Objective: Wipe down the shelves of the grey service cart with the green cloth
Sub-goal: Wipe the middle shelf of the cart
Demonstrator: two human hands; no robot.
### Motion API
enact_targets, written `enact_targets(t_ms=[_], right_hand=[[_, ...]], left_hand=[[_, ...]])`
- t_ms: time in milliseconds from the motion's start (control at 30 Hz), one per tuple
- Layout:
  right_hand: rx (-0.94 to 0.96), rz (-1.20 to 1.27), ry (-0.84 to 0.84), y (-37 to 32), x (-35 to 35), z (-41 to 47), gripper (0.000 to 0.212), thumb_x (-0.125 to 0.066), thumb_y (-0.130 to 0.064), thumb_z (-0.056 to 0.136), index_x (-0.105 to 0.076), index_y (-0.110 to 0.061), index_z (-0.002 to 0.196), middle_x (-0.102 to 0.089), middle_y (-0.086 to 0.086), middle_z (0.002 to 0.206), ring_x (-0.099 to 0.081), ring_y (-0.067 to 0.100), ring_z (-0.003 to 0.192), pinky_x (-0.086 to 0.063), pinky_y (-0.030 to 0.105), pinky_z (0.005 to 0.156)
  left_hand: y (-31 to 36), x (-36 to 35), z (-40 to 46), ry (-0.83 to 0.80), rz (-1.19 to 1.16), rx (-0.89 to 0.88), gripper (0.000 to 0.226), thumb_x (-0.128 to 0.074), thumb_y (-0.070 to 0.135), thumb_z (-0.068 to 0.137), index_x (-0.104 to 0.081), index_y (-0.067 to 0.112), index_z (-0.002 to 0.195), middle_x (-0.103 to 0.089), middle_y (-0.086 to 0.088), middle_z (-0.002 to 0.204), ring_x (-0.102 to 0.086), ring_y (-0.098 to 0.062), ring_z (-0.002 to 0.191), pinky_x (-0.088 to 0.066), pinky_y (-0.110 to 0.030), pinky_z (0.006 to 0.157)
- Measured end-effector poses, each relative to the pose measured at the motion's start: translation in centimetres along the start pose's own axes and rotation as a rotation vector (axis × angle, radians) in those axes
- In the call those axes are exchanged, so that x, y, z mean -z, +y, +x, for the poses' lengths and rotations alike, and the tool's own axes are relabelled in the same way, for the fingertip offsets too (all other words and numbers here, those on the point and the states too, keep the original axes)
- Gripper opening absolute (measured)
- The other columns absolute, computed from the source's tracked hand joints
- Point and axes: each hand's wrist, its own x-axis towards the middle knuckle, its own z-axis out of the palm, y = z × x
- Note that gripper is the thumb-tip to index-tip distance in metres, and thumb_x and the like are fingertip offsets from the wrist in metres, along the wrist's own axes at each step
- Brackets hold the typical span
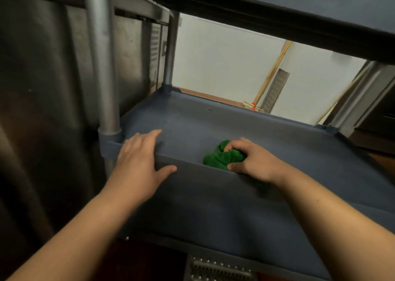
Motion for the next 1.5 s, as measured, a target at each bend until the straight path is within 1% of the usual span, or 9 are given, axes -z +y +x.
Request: enact_targets(t_ms=[267,467,600,700,900,1067,1267,1400,1500], right_hand=[[0.112,-0.005,-0.05,-8.2,-4.3,6.1,0.037,-0.077,-0.025,0.085,-0.062,-0.028,0.119,-0.05,-0.002,0.124,-0.049,0.017,0.117,-0.034,0.024,0.097],[0.222,0.006,-0.039,-13.6,-7.4,9.6,0.033,-0.078,-0.022,0.081,-0.066,-0.024,0.112,-0.054,0.004,0.117,-0.054,0.019,0.109,-0.035,0.022,0.087],[0.28,0.028,-0.041,-14.3,-8.0,10.0,0.034,-0.078,-0.022,0.081,-0.067,-0.022,0.113,-0.056,0.004,0.118,-0.054,0.02,0.112,-0.04,0.031,0.101],[0.284,-0.012,-0.058,-13.1,-7.1,9.2,0.038,-0.076,-0.024,0.084,-0.065,-0.023,0.12,-0.054,0.002,0.123,-0.052,0.018,0.115,-0.037,0.025,0.1],[0.161,-0.051,-0.08,-5.1,-2.1,4.1,0.044,-0.075,-0.026,0.086,-0.061,-0.027,0.128,-0.051,-0.006,0.134,-0.048,0.012,0.121,-0.031,0.021,0.102],[-0.001,-0.053,-0.07,5.6,3.8,-2.9,0.041,-0.078,-0.023,0.083,-0.064,-0.03,0.121,-0.055,-0.007,0.134,-0.049,0.012,0.127,-0.033,0.03,0.113],[-0.254,-0.012,-0.054,17.6,10.9,-11.8,0.039,-0.078,-0.014,0.077,-0.064,-0.046,0.095,-0.058,-0.011,0.133,-0.052,0.013,0.124,-0.034,0.039,0.114],[-0.407,-0.015,-0.035,23.0,14.4,-16.4,0.043,-0.07,-0.016,0.068,-0.066,-0.05,0.094,-0.062,-0.008,0.128,-0.056,0.017,0.119,-0.038,0.044,0.11],[-0.499,-0.03,-0.001,25.5,16.1,-19.0,0.044,-0.06,-0.005,0.072,-0.065,-0.043,0.093,-0.066,-0.001,0.117,-0.062,0.02,0.104,-0.048,0.04,0.095]], left_hand=[[-3.0,1.0,-1.2,0.1,-0.076,0.012,0.073,-0.076,0.036,0.076,-0.041,0.021,0.138,-0.047,-0.005,0.138,-0.036,-0.026,0.136,-0.031,-0.041,0.113],[-3.3,1.6,-1.3,0.146,-0.082,0.022,0.071,-0.074,0.035,0.075,-0.042,0.02,0.137,-0.049,-0.004,0.133,-0.04,-0.024,0.129,-0.035,-0.04,0.11],[-2.8,1.7,-1.3,0.146,-0.049,0.014,0.07,-0.073,0.035,0.076,-0.042,0.02,0.137,-0.05,-0.003,0.132,-0.04,-0.024,0.128,-0.035,-0.038,0.109],[-1.9,1.2,-1.5,0.133,0.017,0.004,0.068,-0.071,0.035,0.078,-0.041,0.021,0.137,-0.046,-0.002,0.135,-0.035,-0.025,0.134,-0.03,-0.039,0.113],[3.6,-1.0,-1.2,0.085,0.011,-0.078,0.06,-0.071,0.027,0.077,-0.045,0.019,0.131,-0.049,-0.004,0.131,-0.037,-0.028,0.132,-0.031,-0.042,0.113],[12.0,-4.7,-1.3,0.023,-0.045,-0.17,0.051,-0.061,0.02,0.084,-0.046,0.017,0.133,-0.049,-0.003,0.133,-0.038,-0.022,0.13,-0.03,-0.036,0.111],[20.9,-9.4,-1.2,-0.072,-0.087,-0.224,0.046,-0.057,0.02,0.087,-0.046,0.019,0.131,-0.052,-0.001,0.13,-0.042,-0.019,0.126,-0.033,-0.032,0.105],[24.8,-12.1,-1.2,-0.099,-0.096,-0.246,0.044,-0.054,0.025,0.09,-0.044,0.024,0.133,-0.052,0.004,0.13,-0.041,-0.015,0.125,-0.032,-0.028,0.103],[27.5,-13.8,-1.3,-0.135,-0.095,-0.268,0.043,-0.052,0.03,0.092,-0.043,0.026,0.133,-0.052,0.006,0.128,-0.043,-0.014,0.123,-0.035,-0.03,0.1]])
